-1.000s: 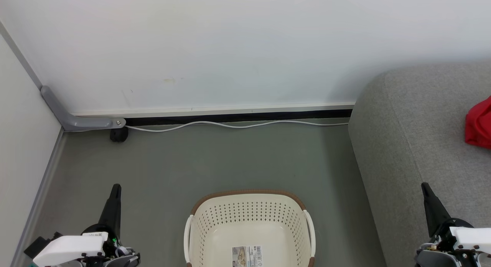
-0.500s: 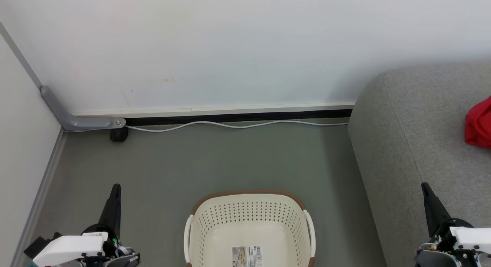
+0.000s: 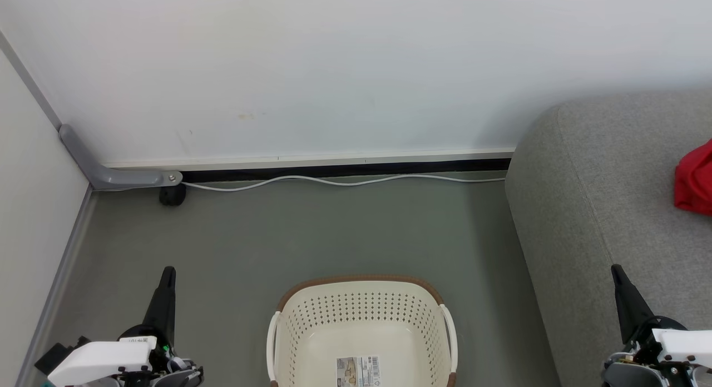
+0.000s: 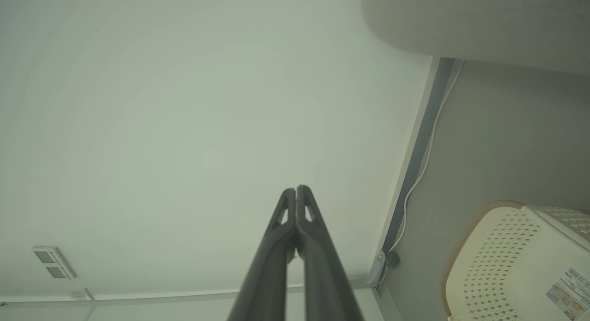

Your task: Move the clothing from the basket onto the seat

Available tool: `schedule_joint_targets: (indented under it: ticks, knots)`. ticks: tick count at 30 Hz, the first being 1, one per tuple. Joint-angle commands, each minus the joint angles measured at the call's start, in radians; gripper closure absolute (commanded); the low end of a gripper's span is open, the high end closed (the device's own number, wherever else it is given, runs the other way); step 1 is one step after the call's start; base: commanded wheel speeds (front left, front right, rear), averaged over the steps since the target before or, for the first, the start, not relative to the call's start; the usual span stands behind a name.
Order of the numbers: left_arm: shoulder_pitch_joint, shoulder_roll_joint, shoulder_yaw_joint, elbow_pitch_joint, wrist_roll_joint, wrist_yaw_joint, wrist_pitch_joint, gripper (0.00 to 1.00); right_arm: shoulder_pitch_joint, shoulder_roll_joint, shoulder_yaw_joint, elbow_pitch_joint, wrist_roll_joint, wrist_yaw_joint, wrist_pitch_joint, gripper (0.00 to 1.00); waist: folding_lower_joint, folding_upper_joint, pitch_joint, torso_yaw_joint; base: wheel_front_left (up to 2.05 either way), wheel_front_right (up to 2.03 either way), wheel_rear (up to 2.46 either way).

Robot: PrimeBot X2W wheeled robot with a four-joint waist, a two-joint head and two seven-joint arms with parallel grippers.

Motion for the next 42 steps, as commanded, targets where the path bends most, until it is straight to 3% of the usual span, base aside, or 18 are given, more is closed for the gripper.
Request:
schedule_joint_targets:
  ticks: [1,42]
  knots:
    - [-0.058,0.018,0.033,-0.029,-0.004,-0.004,0.008,1.00,-0.045,-0.012,0.016,-0.031,0.008,0.002,0.008,1.00,0.0000,0.0000,0.000,0.000,0.00,0.00,0.00]
    - [-0.058,0.018,0.033,-0.029,-0.004,-0.004,0.008,1.00,-0.045,-0.012,0.015,-0.031,0.008,0.002,0.008,1.00,0.0000,0.0000,0.000,0.000,0.00,0.00,0.00]
